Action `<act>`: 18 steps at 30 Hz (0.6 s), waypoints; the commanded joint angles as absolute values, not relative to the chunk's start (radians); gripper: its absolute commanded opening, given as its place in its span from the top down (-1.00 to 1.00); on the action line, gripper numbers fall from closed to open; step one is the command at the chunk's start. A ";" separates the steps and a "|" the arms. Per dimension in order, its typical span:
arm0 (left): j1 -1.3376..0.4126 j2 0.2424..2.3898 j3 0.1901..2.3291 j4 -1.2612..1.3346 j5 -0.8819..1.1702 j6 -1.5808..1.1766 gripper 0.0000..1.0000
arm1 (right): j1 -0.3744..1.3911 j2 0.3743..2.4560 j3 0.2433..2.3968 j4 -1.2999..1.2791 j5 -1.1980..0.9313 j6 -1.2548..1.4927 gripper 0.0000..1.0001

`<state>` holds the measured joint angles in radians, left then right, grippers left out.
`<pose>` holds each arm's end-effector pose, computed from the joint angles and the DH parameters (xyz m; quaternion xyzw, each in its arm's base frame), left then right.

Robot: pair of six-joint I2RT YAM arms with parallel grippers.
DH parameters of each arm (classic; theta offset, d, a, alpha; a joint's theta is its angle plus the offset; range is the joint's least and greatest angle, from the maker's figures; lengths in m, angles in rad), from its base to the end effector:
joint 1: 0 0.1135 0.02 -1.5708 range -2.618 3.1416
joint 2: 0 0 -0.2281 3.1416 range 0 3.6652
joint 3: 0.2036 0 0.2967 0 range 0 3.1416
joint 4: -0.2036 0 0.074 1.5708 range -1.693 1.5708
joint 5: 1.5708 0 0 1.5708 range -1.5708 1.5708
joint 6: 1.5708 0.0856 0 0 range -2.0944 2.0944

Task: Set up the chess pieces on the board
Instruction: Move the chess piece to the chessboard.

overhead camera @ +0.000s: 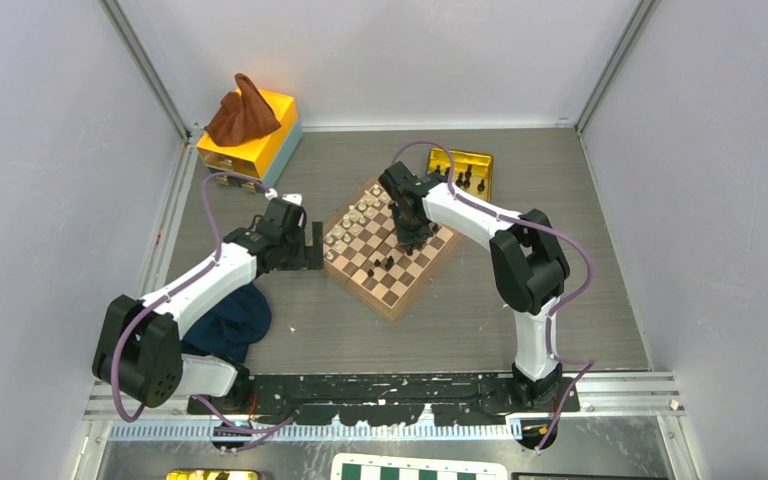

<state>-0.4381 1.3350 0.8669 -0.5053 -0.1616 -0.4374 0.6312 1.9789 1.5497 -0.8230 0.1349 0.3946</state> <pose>0.3158 -0.1327 0.1267 -0.0234 0.9526 -0.0545 0.2984 0.3697 0.2559 0.1057 -0.1056 0.9795 0.0197 0.1706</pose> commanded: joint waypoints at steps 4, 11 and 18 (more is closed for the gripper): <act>-0.433 1.338 0.874 -0.468 -0.152 -0.437 -0.98 | 0.616 1.913 1.533 -0.807 0.150 0.389 0.86; -0.433 1.341 0.874 -0.468 -0.150 -0.439 -0.98 | 0.611 1.912 1.525 -0.801 0.137 0.392 0.85; -0.433 1.341 0.874 -0.468 -0.149 -0.438 -0.98 | 0.611 1.913 1.529 -0.802 0.128 0.393 0.74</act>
<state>-0.4381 1.3430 0.8669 -0.5053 -0.1558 -0.4374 0.6132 1.9640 1.5257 -0.8150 0.1326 0.3946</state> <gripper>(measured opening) 0.989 0.163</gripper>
